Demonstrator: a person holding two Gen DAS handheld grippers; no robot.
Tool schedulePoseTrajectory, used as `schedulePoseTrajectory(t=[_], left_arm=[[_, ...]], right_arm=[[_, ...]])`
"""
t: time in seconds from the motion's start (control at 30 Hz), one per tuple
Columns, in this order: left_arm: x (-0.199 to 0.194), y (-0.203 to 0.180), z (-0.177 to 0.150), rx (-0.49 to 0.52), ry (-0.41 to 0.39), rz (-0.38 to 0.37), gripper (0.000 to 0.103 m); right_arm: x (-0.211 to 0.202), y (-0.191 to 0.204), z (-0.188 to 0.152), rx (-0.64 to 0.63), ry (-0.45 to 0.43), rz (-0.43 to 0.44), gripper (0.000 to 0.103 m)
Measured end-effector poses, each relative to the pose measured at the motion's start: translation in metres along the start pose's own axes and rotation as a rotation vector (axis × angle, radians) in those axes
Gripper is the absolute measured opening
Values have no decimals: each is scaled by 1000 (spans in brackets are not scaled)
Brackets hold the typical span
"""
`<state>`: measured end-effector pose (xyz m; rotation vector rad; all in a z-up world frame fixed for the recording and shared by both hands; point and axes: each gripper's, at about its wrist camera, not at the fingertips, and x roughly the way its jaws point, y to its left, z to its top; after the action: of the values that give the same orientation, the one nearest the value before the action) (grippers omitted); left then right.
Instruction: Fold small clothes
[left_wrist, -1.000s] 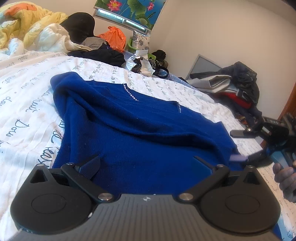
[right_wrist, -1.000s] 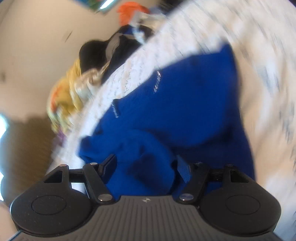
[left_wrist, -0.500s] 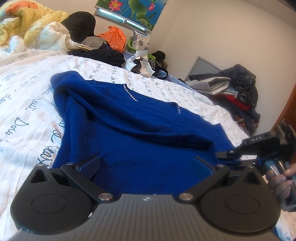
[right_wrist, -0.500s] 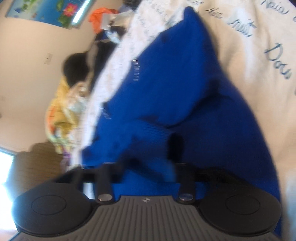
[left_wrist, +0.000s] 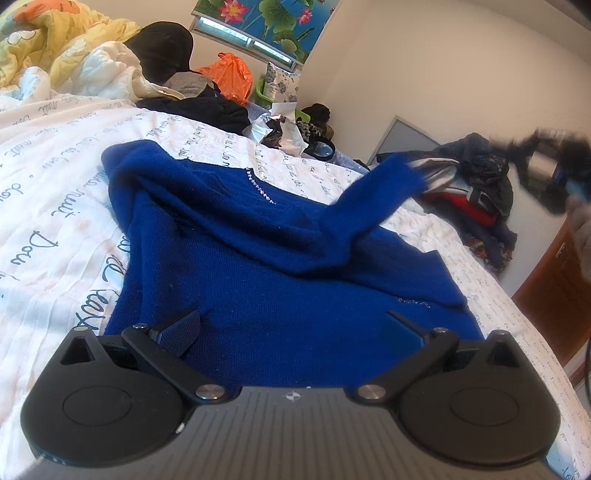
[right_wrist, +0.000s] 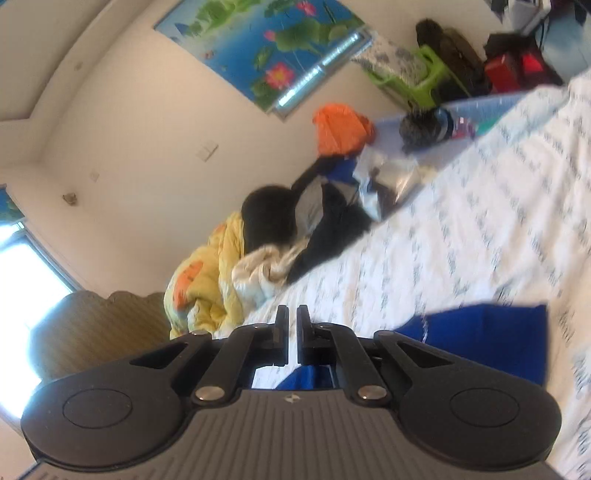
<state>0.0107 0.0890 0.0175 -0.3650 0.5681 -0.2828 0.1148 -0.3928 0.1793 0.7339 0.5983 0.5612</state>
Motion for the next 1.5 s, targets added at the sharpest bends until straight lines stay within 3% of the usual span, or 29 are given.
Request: schedulePoseTrajectory(t=[0.17, 0.33, 0.37, 0.4, 0.43, 0.47, 0.5, 0.53, 0.73, 0.87, 0.9, 0.93, 0.97, 1.07, 1.2, 1.27, 1.4, 1.5], left_arm=[[-1, 0, 0, -5, -1, -1, 103], [-1, -1, 0, -4, 0, 0, 103], [-2, -1, 0, -5, 0, 0, 103], [-2, -1, 0, -5, 0, 0, 103], [-1, -1, 0, -4, 0, 0, 103], [-1, -1, 0, -4, 0, 0, 103], [-2, -1, 0, -5, 0, 0, 103], [-1, 0, 1, -6, 0, -1, 103], [-3, 1, 0, -17, -4, -8, 103], [-4, 1, 0, -25, -6, -12, 103], [-4, 1, 0, -26, -7, -12, 103], [-4, 1, 0, -26, -7, -13, 103], [-4, 1, 0, -26, -6, -12, 103], [-4, 1, 0, -26, -7, -12, 103], [-4, 1, 0, -30, -8, -15, 103], [-4, 2, 0, -37, -11, -18, 103], [-8, 3, 2, -59, -22, -9, 103], [-24, 16, 18, -150, -98, -44, 103]], right_arm=[[40, -83, -42, 183, 208, -155, 8], [70, -98, -64, 271, 269, -94, 9], [77, -96, -63, 283, 271, -81, 14], [86, -93, -61, 292, 275, -72, 20], [96, -91, -59, 299, 278, -74, 42], [105, -90, -56, 297, 282, -88, 75], [112, -89, -53, 290, 278, -104, 85], [117, -89, -51, 286, 267, -110, 87], [150, -91, -58, 324, 328, -138, 86], [159, -86, -66, 293, 319, -175, 73], [160, -86, -66, 291, 309, -190, 64], [163, -87, -67, 280, 313, -216, 29], [168, -90, -68, 266, 323, -254, 4], [162, -81, -66, 198, 258, -253, 4], [87, -28, -31, 81, -20, -22, 4], [55, -32, -22, 30, -95, -55, 4], [51, -110, -40, 155, 1, -266, 4], [47, -134, -63, 198, 36, -304, 4]])
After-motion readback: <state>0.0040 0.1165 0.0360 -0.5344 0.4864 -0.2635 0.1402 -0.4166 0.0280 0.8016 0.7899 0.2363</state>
